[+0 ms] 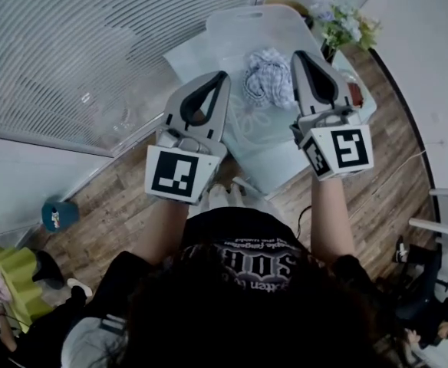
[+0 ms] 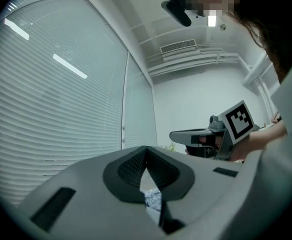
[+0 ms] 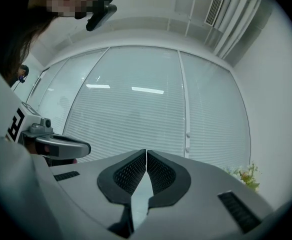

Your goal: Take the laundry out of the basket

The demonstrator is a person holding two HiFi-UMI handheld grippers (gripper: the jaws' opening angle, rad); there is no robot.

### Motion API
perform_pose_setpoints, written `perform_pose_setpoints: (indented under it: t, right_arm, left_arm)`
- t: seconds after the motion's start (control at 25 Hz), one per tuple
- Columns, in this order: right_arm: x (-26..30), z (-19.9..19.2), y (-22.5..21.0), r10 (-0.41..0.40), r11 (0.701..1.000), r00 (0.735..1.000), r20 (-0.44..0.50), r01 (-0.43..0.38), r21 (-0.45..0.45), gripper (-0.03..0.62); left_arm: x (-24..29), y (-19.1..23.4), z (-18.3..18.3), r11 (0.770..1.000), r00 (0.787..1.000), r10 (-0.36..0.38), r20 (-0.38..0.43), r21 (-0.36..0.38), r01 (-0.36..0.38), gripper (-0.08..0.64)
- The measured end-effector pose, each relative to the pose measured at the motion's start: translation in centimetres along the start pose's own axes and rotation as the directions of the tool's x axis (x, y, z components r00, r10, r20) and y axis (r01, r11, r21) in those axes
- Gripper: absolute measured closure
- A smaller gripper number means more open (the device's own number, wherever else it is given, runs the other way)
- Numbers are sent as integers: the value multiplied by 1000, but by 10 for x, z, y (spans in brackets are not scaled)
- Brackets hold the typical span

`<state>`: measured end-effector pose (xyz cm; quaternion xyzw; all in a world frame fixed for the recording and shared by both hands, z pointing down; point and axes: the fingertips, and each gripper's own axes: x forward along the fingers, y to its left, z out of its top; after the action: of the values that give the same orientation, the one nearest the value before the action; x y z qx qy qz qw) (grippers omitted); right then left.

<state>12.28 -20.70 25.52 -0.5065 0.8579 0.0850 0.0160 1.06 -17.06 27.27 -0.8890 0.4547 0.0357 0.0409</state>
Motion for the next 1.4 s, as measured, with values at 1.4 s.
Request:
perform_pose_setpoints:
  t: [1.4]
  right_arm:
    - [113,-144,-62,79,996,948,-308,-66,53,484]
  left_arm:
    - [79,39,-2,1000,1000,24,19,-18,-24,558]
